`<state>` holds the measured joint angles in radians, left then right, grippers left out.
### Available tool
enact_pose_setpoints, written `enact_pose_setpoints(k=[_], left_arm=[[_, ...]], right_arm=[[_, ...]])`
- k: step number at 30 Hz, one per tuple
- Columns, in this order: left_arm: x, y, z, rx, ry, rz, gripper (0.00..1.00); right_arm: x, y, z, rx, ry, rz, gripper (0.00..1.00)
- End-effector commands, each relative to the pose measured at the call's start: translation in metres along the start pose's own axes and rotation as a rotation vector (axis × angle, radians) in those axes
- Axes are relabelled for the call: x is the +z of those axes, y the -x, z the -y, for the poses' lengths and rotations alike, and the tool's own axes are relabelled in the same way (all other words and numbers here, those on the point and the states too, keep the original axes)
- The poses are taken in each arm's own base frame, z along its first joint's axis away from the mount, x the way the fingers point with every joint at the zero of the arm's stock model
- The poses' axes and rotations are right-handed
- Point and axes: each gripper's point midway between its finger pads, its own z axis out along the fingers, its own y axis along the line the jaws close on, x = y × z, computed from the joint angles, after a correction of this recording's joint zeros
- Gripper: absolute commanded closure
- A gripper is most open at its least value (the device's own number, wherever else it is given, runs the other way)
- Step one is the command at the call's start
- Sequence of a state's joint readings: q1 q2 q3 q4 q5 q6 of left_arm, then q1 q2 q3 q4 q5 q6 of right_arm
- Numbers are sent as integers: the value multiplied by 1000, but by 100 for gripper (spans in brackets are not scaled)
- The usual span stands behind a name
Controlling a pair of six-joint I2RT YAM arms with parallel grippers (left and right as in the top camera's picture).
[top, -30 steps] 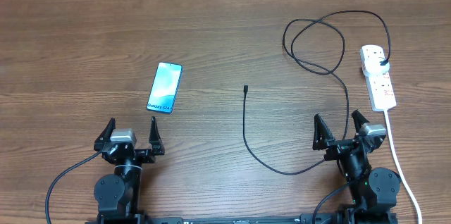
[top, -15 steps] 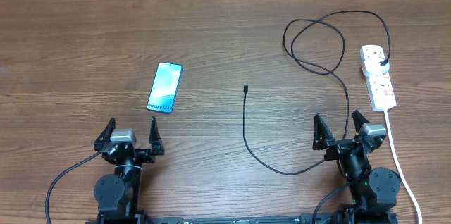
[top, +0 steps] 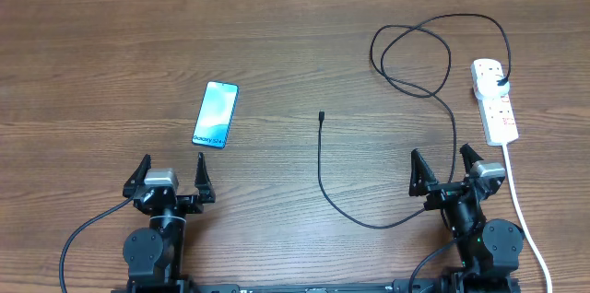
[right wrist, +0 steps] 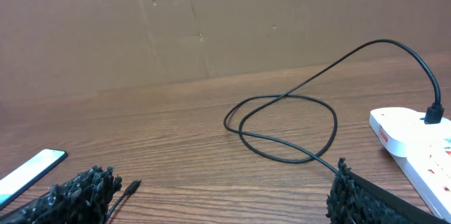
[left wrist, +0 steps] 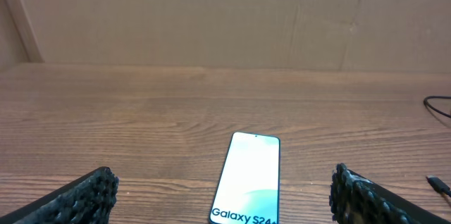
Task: Plug charger to phone and switch on socket
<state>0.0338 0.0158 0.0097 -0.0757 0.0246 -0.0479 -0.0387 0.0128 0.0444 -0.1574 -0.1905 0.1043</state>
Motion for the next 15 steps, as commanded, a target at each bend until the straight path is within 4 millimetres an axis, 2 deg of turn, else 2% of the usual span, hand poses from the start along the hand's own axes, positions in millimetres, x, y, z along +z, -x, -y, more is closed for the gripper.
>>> enact_pose_setpoints(k=[1, 8, 15], left_arm=[[0, 0, -3, 26, 15, 6, 0], [0, 4, -3, 26, 16, 21, 0], [-3, 22, -2, 26, 13, 60, 0]], right_arm=[[-1, 4, 0, -5, -3, 18, 0], [-1, 4, 0, -5, -4, 18, 0], [-1, 4, 0, -5, -3, 18, 0]])
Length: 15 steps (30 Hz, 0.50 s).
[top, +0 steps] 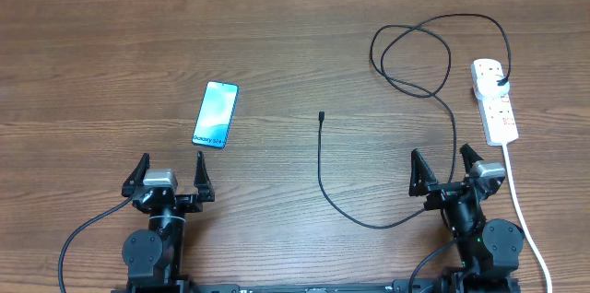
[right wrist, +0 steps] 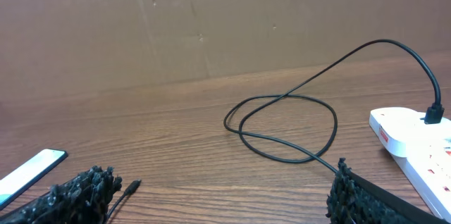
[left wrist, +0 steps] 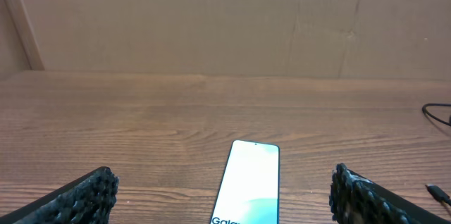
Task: Plug charger to phone and switch on socket
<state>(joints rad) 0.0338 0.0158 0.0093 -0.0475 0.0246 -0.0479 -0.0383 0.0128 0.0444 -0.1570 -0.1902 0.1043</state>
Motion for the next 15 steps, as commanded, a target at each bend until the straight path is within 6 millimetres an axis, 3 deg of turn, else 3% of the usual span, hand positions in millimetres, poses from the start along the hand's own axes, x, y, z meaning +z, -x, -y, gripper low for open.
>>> enact_pose_setpoints(k=[1, 8, 15], left_arm=[[-2, 20, -2, 25, 14, 34, 1], [4, 62, 5, 21, -13, 1, 0], [40, 105, 17, 12, -72, -147, 0]], right_arm=[[-1, 4, 0, -5, -3, 17, 0], [-1, 4, 0, -5, -4, 17, 0], [-1, 4, 0, -5, -3, 17, 0]])
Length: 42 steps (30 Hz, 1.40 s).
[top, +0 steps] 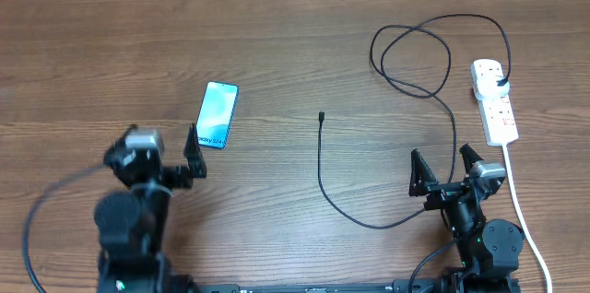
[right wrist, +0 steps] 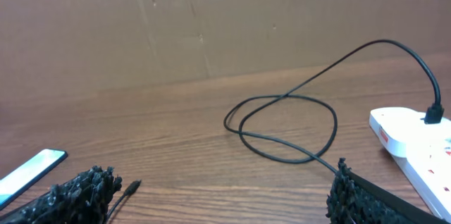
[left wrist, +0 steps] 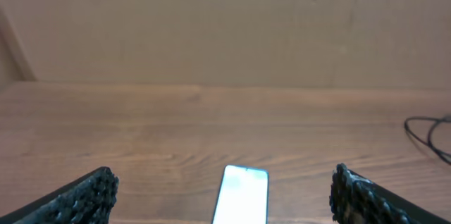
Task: Plug charger to phone and switch on socket
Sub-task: 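Move the left gripper forward over the blue Galaxy phone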
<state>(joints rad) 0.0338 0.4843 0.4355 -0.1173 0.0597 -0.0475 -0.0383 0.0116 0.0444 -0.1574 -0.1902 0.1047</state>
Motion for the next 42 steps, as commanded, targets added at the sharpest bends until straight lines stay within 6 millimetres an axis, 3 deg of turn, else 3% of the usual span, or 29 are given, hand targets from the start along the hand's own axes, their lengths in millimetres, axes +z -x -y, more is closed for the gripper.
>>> enact_pose_setpoints(k=[1, 4, 8, 13, 18, 24, 42], left_arm=[[20, 31, 8, 15, -48, -67, 0], [43, 45, 10, 4, -61, -177, 0], [74, 50, 9, -14, -55, -362, 1], [108, 41, 21, -22, -78, -618, 0], [134, 24, 43, -3, -121, -746, 0], [143, -14, 71, -72, -189, -866, 1], [170, -99, 79, -84, -139, -1074, 4]], right_arm=[[-1, 4, 0, -5, -4, 17, 0], [-1, 4, 0, -5, -4, 17, 0], [-1, 4, 0, -5, -4, 17, 0], [-1, 4, 0, -5, -4, 17, 0], [-1, 4, 0, -5, -3, 16, 0], [-1, 4, 0, -5, -3, 16, 0], [-1, 4, 0, -5, -4, 17, 0]])
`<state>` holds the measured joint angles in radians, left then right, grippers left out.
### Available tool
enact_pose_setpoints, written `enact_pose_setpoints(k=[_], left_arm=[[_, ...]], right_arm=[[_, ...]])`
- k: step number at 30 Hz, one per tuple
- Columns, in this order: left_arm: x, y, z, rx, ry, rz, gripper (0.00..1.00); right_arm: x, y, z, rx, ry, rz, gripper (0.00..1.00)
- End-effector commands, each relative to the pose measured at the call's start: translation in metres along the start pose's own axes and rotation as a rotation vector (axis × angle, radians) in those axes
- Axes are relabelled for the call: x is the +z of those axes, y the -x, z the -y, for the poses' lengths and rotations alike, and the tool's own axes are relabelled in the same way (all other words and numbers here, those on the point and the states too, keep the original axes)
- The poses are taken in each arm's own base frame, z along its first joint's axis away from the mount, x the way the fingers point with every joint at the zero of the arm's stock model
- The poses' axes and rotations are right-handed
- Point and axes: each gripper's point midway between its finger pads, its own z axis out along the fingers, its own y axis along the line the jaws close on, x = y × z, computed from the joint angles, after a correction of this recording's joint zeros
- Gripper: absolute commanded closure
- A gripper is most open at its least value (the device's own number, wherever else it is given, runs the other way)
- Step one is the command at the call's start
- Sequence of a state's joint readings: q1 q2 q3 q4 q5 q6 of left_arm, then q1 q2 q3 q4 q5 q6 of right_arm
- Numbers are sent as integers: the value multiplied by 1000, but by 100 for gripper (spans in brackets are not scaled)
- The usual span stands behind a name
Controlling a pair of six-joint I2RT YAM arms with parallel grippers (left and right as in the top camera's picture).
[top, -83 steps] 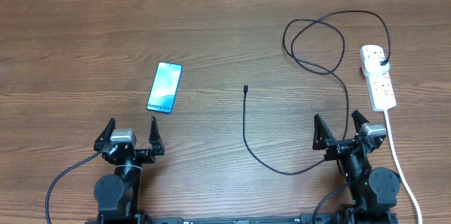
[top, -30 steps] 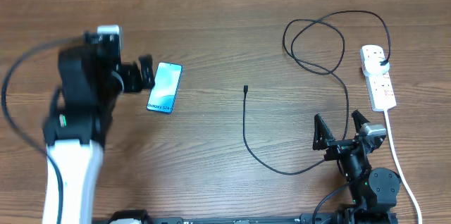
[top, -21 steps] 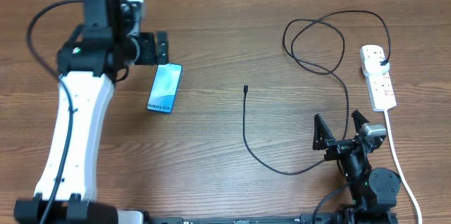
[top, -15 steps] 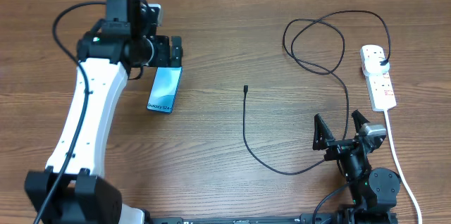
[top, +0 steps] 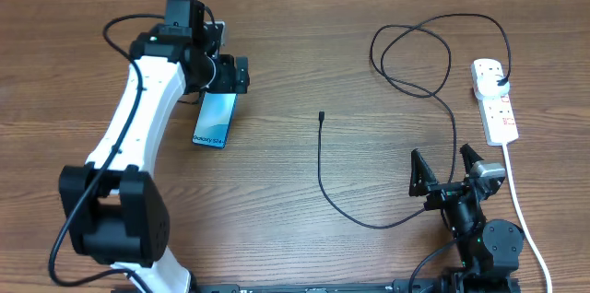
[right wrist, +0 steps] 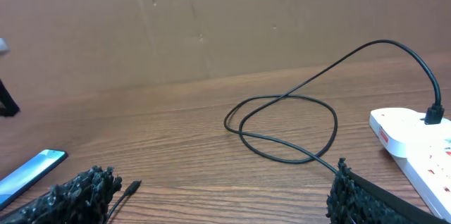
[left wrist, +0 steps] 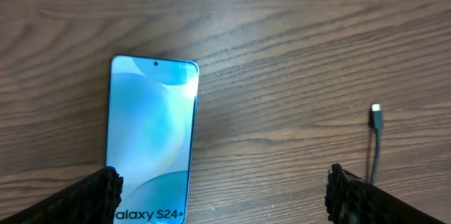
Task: Plug charger to phone and switch on socket
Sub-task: 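Move the left gripper forward over the blue Galaxy phone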
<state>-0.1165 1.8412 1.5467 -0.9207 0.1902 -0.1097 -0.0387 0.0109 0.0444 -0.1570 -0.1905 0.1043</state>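
Observation:
The phone (top: 214, 118) lies face up on the wooden table, its screen lit and reading "Galaxy S24+" (left wrist: 151, 136); it also shows at the left edge of the right wrist view (right wrist: 32, 171). My left gripper (top: 224, 81) hangs open above the phone's far end, looking down, nothing between its fingers (left wrist: 224, 196). The black charger cable's free plug (top: 322, 116) lies on the table right of the phone (left wrist: 377, 117). Its other end sits in the white power strip (top: 495, 99) at the right. My right gripper (top: 443, 171) rests open at the front edge (right wrist: 222, 192).
The cable makes a loop (top: 410, 53) at the back right and curves round in front of the right arm. The strip's white lead (top: 521, 201) runs toward the front edge. A cardboard wall (right wrist: 211, 20) stands behind the table.
My left arm has gone from the front left, short of the phone, to reach out over the table; its open gripper now hangs above the phone. The right arm has not moved.
Both grippers first rested open at the table's front edge, the phone ahead of the left one. Then the left wrist view had risen a little. Then the left arm was lifted, nearer the phone. Now it is stretched out over the phone, still open.

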Motion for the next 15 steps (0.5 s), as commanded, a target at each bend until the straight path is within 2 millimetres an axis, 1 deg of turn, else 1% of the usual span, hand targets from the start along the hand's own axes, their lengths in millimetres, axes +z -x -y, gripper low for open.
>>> enact_pose_setpoints(k=[1, 4, 7, 11, 14, 15], left_arm=[[8, 3, 8, -2, 18, -7, 4], [11, 2, 10, 15, 40, -12, 3], [12, 2, 9, 6, 93, -5, 1], [14, 0, 13, 4, 97, -9, 1], [19, -2, 16, -8, 96, -21, 0], [24, -4, 16, -9, 97, -34, 0]], right_arm=[[-1, 4, 0, -4, -4, 15, 0], [-1, 4, 0, -4, -4, 15, 0], [-1, 4, 0, -4, -4, 15, 0], [-1, 4, 0, -4, -4, 15, 0], [-1, 4, 0, -4, -4, 15, 0], [-1, 4, 0, -4, -4, 15, 0]])
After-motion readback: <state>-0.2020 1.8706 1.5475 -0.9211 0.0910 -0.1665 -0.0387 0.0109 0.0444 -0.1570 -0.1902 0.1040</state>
